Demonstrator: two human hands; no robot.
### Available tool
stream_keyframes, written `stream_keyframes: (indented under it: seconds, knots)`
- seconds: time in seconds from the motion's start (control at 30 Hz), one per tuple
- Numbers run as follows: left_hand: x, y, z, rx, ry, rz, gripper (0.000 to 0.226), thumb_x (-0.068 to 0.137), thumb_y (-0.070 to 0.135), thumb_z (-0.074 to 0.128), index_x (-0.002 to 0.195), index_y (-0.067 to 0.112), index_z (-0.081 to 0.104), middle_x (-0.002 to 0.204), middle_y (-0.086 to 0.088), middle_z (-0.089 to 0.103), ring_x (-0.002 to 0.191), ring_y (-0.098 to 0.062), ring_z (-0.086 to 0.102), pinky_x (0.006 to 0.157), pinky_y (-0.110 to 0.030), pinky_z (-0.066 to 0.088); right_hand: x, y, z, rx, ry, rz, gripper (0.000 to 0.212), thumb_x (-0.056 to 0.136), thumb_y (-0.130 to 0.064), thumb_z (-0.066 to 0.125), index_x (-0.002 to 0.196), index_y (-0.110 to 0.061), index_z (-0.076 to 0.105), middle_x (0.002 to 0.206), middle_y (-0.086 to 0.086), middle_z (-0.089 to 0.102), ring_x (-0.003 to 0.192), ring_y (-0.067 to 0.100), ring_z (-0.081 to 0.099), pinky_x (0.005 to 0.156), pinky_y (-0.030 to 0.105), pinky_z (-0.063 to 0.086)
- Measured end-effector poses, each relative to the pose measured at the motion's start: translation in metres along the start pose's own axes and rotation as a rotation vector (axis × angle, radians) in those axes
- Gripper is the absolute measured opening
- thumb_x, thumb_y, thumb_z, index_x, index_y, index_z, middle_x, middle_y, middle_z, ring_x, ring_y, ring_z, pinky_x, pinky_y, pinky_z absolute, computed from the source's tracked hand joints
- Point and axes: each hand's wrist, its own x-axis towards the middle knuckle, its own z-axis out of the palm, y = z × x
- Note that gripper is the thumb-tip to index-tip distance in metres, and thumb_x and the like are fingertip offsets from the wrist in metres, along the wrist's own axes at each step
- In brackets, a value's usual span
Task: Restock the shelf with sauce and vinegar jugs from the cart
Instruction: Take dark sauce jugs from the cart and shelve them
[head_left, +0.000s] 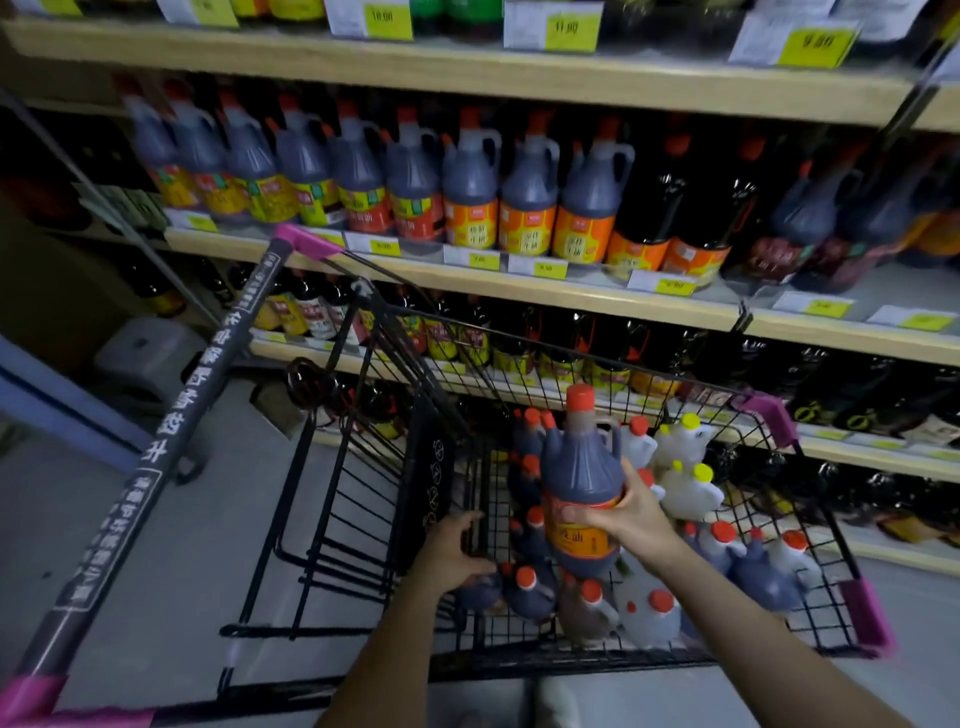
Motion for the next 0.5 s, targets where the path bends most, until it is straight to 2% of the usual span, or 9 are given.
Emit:
stream_keyframes:
  seconds: [0.07, 0.1, 0.17, 0.2, 0.27, 0.33, 0.43, 0.5]
  knots:
    - [0.013, -0.013, 0.001, 0.105, -0.089, -0.023, 0.071, 0.074, 0.021, 0.079, 0.135, 0.012, 0.045, 0.143, -0.01, 0.041, 0.13, -0.024, 0.041, 0.105, -0.03, 0.037, 0.003, 0.011, -0.002, -0.003, 0.018, 0.035, 0.106, 0.032, -0.04, 0.092, 0.124, -0.019, 0.044, 0.111, -0.005, 0.061, 0.09, -0.005, 0.064, 0.069, 0.015, 0.054]
    - [0.018, -0.02, 0.001, 0.189, -0.1, -0.023, 0.062, 0.078, 0.017, 0.074, 0.132, 0.005, 0.048, 0.138, -0.015, 0.046, 0.127, -0.028, 0.045, 0.099, -0.026, 0.04, 0.005, 0.018, -0.003, 0.001, 0.019, 0.048, 0.098, 0.036, -0.03, 0.092, 0.122, -0.018, 0.046, 0.108, -0.004, 0.062, 0.086, -0.006, 0.065, 0.066, 0.014, 0.053]
    - [0.03, -0.037, 0.005, 0.409, -0.045, 0.043, 0.042, 0.086, 0.007, 0.062, 0.123, -0.009, 0.053, 0.116, -0.026, 0.058, 0.107, -0.039, 0.056, 0.077, -0.021, 0.049, 0.008, 0.028, -0.003, 0.016, 0.014, 0.076, 0.08, 0.049, -0.013, 0.089, 0.117, -0.02, 0.047, 0.104, -0.005, 0.063, 0.082, -0.004, 0.066, 0.062, 0.014, 0.053]
    - [0.034, -0.041, 0.007, 0.432, -0.029, 0.052, 0.035, 0.087, 0.005, 0.06, 0.119, -0.009, 0.056, 0.107, -0.024, 0.062, 0.098, -0.037, 0.06, 0.075, -0.023, 0.051, 0.01, 0.033, -0.002, 0.027, 0.019, 0.092, 0.073, 0.055, -0.005, 0.086, 0.115, -0.022, 0.048, 0.103, -0.005, 0.063, 0.081, -0.004, 0.067, 0.061, 0.015, 0.053]
    - [0.041, -0.044, 0.012, 0.358, -0.031, 0.073, 0.029, 0.088, 0.007, 0.06, 0.116, 0.001, 0.062, 0.112, -0.017, 0.063, 0.102, -0.028, 0.059, 0.088, -0.031, 0.049, 0.013, 0.042, -0.003, 0.038, 0.027, 0.112, 0.066, 0.06, 0.002, 0.083, 0.111, -0.023, 0.049, 0.1, -0.005, 0.064, 0.079, -0.002, 0.067, 0.06, 0.016, 0.053]
    - [0.045, -0.041, 0.015, 0.295, -0.013, 0.099, 0.028, 0.091, 0.008, 0.055, 0.118, 0.007, 0.062, 0.117, -0.014, 0.062, 0.107, -0.025, 0.057, 0.091, -0.032, 0.046, 0.017, 0.047, -0.004, 0.056, 0.029, 0.137, 0.068, 0.054, -0.004, 0.087, 0.108, -0.025, 0.051, 0.098, -0.005, 0.067, 0.081, 0.0, 0.068, 0.06, 0.017, 0.053]
    - [0.056, -0.035, 0.018, 0.268, 0.018, 0.116, 0.031, 0.092, 0.01, 0.052, 0.122, 0.007, 0.058, 0.122, -0.013, 0.059, 0.112, -0.027, 0.055, 0.094, -0.032, 0.042, 0.023, 0.05, -0.004, 0.068, 0.029, 0.167, 0.087, 0.033, -0.037, 0.093, 0.11, -0.023, 0.054, 0.093, -0.01, 0.073, 0.085, 0.005, 0.069, 0.062, 0.018, 0.054]
    - [0.062, -0.038, 0.02, 0.252, 0.008, 0.13, 0.026, 0.091, 0.009, 0.053, 0.116, 0.006, 0.059, 0.115, -0.013, 0.06, 0.108, -0.027, 0.057, 0.089, -0.032, 0.043, 0.026, 0.052, -0.004, 0.082, 0.046, 0.186, 0.092, 0.029, -0.041, 0.092, 0.11, -0.021, 0.054, 0.09, -0.012, 0.073, 0.084, 0.006, 0.069, 0.062, 0.018, 0.054]
